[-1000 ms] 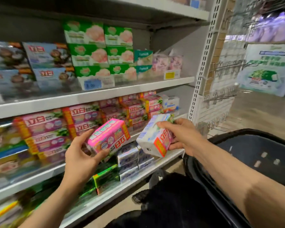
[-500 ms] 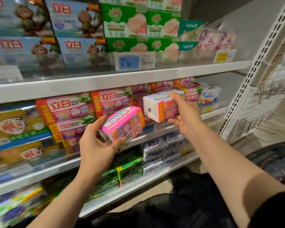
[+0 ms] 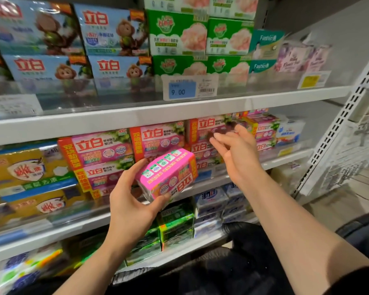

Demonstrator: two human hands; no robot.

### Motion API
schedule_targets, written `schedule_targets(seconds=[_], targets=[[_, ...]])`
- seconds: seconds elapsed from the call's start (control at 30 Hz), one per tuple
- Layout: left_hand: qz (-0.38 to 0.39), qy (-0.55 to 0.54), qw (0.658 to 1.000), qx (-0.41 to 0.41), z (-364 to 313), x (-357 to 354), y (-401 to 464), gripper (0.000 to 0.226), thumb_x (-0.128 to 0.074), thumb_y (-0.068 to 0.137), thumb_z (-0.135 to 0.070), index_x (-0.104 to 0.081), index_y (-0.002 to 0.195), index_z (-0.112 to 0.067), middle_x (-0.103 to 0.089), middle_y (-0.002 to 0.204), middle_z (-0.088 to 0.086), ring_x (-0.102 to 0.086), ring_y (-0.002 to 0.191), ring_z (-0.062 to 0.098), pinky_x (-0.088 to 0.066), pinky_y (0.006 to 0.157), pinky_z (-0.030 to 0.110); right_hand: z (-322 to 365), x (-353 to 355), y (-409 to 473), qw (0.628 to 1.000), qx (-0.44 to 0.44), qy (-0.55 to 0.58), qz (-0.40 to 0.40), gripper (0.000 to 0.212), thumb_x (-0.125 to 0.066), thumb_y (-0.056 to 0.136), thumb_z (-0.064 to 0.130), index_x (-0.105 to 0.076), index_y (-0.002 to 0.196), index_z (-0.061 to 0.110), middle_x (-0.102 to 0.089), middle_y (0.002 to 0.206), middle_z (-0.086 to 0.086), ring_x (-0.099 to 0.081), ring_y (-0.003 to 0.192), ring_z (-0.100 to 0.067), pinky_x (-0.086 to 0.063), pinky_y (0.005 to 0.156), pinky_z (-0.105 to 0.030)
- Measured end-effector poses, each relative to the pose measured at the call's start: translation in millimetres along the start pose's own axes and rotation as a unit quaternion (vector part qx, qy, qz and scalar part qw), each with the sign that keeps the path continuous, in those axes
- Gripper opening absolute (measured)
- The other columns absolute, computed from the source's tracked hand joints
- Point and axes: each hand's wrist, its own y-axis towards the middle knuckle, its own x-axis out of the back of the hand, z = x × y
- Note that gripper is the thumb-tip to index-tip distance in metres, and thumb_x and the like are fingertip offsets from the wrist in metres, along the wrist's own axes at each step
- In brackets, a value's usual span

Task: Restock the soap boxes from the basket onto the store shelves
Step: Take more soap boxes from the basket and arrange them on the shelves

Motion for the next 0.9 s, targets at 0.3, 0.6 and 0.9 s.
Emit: schedule_targets(seconds=[0.3, 0.6, 0.9], targets=[[0.002, -0.004, 1.0, -0.006, -1.0, 1.6, -0.2, 0.084, -0.088, 0.063, -0.012, -0.048, 0.136, -0.024, -0.057, 0.129, -0.009, -0.054, 0.119, 0.006, -0.049, 0.1, 0.034, -5.5, -5.7, -0.2, 0.994, -0.013, -0.093, 0.063, 0.082, -0.056, 0.087, -0.008, -0.013, 0.153, 0.015, -0.036, 0.15, 0.0, -0.044, 0.123, -0.01, -0.028, 0.114, -0.042], [0.019, -0.083, 0.995, 0.044, -8.1, -6.7, -1.8, 0.078, -0.083, 0.057, -0.04, -0.052, 0.128, -0.035, -0.064, 0.121, -0.008, -0.063, 0.111, 0.012, -0.054, 0.093, 0.042, -7.5, 1.6, 7.7, 0.986, -0.019, -0.142, 0.088, 0.081, -0.06, 0.086, -0.005, -0.018, 0.152, 0.015, -0.024, 0.156, -0.006, -0.031, 0.14, -0.021, -0.028, 0.114, -0.043], [0.025, -0.055, 0.998, 0.003, -32.8, -45.2, 6.0, 0.076, -0.088, 0.064, -0.024, -0.054, 0.131, -0.025, -0.063, 0.122, -0.006, -0.061, 0.114, 0.011, -0.051, 0.097, 0.043, -0.7, 37.1, -4.7, 0.975, -0.115, -0.179, -0.063, 0.02, -0.068, 0.088, 0.021, -0.064, 0.101, 0.007, -0.072, 0.094, -0.011, -0.069, 0.087, -0.024, -0.057, 0.082, -0.042]])
